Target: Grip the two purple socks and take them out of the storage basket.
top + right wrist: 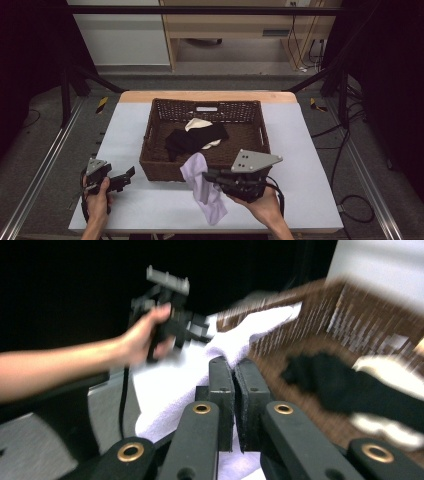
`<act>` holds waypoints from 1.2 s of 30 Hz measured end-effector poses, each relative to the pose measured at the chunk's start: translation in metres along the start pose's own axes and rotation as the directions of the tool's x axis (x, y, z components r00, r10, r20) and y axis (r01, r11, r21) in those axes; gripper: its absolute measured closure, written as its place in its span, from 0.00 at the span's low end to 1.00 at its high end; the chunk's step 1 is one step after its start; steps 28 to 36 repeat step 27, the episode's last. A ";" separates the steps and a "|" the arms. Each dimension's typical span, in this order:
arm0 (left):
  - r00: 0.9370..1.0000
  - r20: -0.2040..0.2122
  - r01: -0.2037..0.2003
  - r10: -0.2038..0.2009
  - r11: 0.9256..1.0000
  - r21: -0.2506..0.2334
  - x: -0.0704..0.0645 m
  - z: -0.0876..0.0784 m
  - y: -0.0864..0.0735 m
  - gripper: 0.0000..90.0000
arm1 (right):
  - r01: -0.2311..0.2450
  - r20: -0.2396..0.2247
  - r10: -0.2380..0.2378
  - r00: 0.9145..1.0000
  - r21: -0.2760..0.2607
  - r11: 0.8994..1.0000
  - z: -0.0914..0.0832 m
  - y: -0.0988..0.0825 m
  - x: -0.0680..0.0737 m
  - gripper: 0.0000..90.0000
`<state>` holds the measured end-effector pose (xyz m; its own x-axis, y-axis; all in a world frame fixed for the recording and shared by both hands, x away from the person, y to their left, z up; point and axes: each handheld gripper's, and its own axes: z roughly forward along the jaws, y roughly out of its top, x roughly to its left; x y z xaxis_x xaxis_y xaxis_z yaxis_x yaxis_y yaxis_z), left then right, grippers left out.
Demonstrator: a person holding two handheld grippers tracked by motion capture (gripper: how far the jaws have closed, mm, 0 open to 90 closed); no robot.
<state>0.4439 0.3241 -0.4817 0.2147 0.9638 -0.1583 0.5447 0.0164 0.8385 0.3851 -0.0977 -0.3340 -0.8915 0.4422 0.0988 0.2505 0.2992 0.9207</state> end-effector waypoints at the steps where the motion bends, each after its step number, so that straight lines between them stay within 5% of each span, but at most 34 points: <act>1: 1.000 0.000 0.000 0.000 1.000 0.000 0.000 0.000 0.000 0.06 | -0.014 -0.004 0.014 1.000 0.024 1.000 0.004 -0.008 -0.001 0.97; 9: 1.000 -0.001 0.000 0.000 1.000 0.000 0.000 0.000 0.000 0.06 | -0.083 0.027 0.080 0.996 0.183 0.980 0.033 -0.065 -0.013 0.97; 16: 1.000 0.000 0.000 0.000 1.000 -0.001 0.000 0.000 0.000 0.06 | -0.086 0.075 0.069 0.995 0.250 0.965 0.048 -0.083 -0.016 0.84; 22: 1.000 0.001 -0.001 0.001 1.000 -0.002 0.000 0.000 0.000 0.06 | -0.059 0.086 0.050 0.995 0.104 0.993 0.033 -0.071 -0.012 0.71; 27: 1.000 0.001 -0.001 0.001 1.000 0.000 0.000 0.000 0.000 0.06 | -0.063 0.158 0.065 0.985 -0.019 0.998 0.014 -0.063 -0.016 0.60; 36: 1.000 0.001 -0.001 0.001 1.000 0.000 0.000 0.000 0.000 0.06 | -0.063 0.158 0.065 0.985 -0.019 0.998 0.014 -0.063 -0.016 0.60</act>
